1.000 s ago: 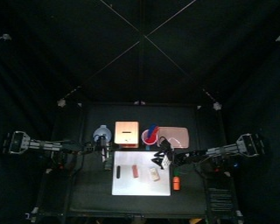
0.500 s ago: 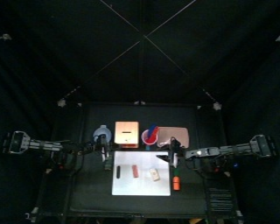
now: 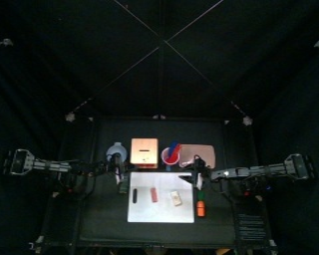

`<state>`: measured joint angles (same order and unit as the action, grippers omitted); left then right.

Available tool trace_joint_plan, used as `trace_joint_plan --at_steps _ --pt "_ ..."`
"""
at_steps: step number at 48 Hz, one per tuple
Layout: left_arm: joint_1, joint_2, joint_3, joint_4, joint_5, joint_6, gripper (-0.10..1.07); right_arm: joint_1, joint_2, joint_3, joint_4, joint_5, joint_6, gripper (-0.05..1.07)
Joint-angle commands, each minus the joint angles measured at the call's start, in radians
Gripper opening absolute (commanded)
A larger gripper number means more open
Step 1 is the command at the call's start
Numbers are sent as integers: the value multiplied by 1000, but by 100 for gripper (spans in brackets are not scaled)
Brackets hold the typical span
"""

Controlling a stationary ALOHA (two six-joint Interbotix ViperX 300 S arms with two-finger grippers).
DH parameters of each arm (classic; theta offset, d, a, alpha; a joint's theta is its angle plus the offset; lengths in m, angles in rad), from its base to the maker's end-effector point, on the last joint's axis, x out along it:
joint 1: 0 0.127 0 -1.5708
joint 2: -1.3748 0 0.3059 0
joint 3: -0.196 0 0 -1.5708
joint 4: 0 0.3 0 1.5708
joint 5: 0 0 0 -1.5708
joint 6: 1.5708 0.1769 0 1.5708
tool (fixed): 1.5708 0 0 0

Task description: Grab salmon with left arm

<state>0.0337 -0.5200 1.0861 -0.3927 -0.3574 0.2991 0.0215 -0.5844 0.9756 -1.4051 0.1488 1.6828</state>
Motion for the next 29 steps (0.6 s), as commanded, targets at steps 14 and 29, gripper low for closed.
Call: trace_joint_plan --at_steps 14,29 --pt "17 -3 -28 -94 -5 0 16 -11 -5 -3 -2 0 2 79" --pt "17 28 -77 -210 34 0 57 -23 -6 2 -2 0 2 79"
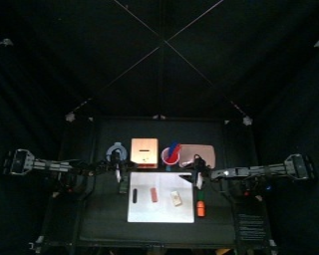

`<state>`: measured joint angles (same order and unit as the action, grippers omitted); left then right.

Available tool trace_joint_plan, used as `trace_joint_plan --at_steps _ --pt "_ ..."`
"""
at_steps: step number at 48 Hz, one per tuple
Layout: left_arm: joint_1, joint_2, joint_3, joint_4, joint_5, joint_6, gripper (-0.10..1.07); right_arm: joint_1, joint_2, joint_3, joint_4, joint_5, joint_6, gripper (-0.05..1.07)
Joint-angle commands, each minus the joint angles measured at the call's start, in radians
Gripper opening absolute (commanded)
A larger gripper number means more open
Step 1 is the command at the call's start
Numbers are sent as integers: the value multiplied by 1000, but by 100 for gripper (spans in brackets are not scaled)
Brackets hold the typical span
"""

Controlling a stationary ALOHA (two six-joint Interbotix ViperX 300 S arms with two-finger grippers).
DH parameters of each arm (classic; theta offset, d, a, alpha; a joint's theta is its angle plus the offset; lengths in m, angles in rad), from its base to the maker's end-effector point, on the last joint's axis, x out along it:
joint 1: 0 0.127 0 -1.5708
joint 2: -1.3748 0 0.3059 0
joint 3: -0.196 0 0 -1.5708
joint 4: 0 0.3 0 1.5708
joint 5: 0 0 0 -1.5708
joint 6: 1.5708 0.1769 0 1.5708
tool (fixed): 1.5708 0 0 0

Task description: Grab salmon with left arm

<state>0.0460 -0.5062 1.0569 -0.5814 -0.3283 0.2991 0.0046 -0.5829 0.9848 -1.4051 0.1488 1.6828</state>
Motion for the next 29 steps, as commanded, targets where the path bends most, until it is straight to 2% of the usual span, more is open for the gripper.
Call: trace_joint_plan --at_steps 1,6,10,20,29 --pt "5 23 -57 -38 9 2 62 -6 -8 -8 -2 0 2 79" --pt "15 58 -94 -114 28 2 75 -6 -6 -6 -2 0 2 79" --pt "20 81 -129 -176 52 2 80 -6 -8 -3 -2 0 2 79" --pt "26 94 -149 -287 89 0 80 -8 -8 8 -2 0 0 79" --pt "51 86 -118 -514 164 -2 80 -6 -8 23 -2 0 0 79"
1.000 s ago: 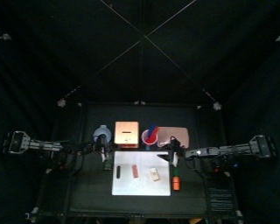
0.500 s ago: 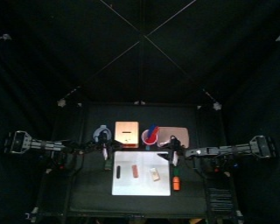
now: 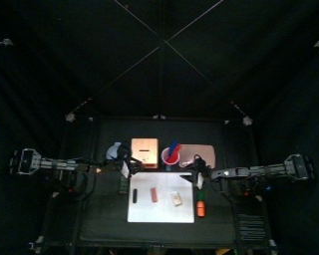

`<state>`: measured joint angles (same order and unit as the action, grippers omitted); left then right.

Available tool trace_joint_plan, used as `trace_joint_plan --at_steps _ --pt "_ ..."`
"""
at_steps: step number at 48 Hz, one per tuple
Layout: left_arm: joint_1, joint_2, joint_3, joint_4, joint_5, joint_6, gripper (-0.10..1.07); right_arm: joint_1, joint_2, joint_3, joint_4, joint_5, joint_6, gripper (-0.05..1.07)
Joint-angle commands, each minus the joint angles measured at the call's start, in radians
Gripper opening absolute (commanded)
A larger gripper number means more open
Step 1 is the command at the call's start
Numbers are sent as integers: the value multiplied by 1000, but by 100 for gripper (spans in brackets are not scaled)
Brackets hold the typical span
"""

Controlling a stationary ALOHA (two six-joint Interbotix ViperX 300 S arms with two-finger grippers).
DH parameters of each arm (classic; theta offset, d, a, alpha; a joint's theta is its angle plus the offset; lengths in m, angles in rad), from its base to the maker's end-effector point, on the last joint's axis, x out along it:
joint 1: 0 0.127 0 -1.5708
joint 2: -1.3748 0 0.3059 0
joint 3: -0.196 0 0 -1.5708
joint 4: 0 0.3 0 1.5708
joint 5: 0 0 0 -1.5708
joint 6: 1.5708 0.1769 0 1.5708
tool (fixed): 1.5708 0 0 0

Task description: Grab salmon with left arm

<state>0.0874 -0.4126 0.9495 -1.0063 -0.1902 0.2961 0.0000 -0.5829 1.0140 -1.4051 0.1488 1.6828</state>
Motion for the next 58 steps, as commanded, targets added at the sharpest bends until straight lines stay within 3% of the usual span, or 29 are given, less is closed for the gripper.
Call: trace_joint_plan --at_steps 1,11,16,25,33,44,58 --pt "8 -8 -8 -120 37 2 80 0 -8 -3 -2 -3 0 79" --pt "-6 -9 43 -436 118 -2 80 -2 -8 31 0 -6 -2 79" --pt "-58 -9 61 -597 137 -2 80 -2 -8 43 -3 -6 -2 79" --pt "-123 -9 58 -758 84 -2 80 -9 -6 52 -6 -6 -3 79" --pt "-150 12 15 -769 15 -2 80 -5 -6 64 0 -11 0 79" --pt "-161 100 -25 -761 14 3 80 14 29 83 37 -43 2 79" --pt "-158 247 -120 -632 67 11 80 48 71 89 103 -44 0 79"
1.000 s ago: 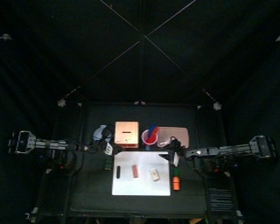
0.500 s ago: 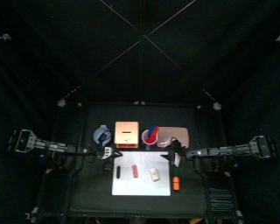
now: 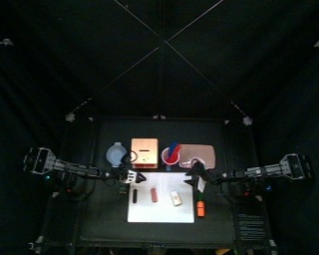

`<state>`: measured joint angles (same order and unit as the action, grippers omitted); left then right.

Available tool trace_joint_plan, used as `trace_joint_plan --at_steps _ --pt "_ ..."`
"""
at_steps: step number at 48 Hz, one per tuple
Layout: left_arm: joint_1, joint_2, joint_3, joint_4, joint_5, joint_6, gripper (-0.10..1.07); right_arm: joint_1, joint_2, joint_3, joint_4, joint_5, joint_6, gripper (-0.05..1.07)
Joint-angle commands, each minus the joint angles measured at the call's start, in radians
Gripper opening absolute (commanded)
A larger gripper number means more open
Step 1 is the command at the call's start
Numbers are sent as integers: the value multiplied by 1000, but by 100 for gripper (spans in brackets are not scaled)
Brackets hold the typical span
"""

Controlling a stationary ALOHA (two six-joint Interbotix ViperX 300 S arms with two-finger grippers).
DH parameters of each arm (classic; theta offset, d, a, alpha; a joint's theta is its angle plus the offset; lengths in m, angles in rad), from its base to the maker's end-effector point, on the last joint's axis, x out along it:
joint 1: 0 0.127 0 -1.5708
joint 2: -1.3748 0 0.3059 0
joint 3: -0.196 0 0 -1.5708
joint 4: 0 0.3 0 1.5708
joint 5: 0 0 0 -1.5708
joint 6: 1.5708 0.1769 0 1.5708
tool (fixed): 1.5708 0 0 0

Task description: Grab salmon with left arm

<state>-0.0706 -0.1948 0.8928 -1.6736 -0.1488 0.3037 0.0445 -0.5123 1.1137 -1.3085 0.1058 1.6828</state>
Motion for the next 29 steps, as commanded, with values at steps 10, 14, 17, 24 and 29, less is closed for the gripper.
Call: trace_joint_plan --at_steps 10,14,17,24,29 --pt "9 132 -215 268 173 8 80 3 3 -9 9 -6 0 79" --pt "15 183 -272 413 249 8 80 8 3 -9 18 -12 2 79" --pt "41 210 -310 517 348 0 80 18 3 -9 41 -18 2 79" --pt "143 204 -331 621 518 -57 80 57 6 -5 114 -23 0 79" --pt "221 179 -330 744 647 -141 80 77 15 0 152 -21 2 79"
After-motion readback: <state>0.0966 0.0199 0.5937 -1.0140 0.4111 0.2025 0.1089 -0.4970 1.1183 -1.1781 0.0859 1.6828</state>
